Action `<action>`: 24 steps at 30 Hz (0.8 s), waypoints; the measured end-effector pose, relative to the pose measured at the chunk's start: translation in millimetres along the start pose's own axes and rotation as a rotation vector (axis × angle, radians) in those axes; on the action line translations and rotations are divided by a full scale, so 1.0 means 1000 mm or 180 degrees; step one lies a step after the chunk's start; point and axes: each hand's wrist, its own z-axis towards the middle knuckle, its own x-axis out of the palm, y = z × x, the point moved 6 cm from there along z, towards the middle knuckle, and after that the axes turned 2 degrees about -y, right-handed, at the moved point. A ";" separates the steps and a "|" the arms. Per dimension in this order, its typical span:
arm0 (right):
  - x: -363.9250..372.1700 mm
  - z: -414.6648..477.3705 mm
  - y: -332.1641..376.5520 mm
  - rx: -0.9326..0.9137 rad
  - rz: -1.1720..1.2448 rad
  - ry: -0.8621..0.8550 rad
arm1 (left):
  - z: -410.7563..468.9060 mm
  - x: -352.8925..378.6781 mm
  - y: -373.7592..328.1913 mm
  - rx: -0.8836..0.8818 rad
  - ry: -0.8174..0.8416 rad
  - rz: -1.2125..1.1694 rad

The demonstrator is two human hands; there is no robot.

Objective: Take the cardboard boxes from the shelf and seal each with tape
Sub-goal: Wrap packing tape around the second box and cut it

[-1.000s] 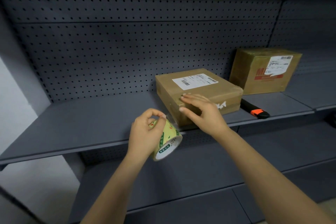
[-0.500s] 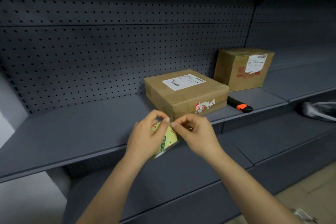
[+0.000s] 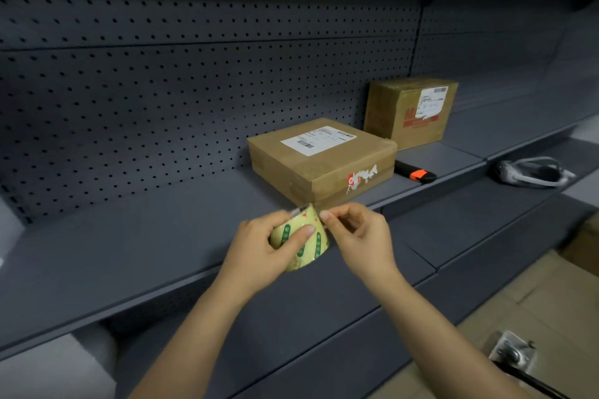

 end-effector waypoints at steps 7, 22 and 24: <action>-0.015 0.002 0.007 0.0088 0.0456 -0.0367 | 0.016 -0.021 -0.021 0.0689 -0.0317 0.1212; -0.009 0.040 -0.014 0.0094 0.0546 -0.0106 | 0.048 -0.014 -0.022 0.0249 -0.0239 0.2193; -0.009 0.048 -0.022 0.0166 0.0513 -0.0059 | 0.051 -0.007 -0.020 0.0204 -0.0143 0.2260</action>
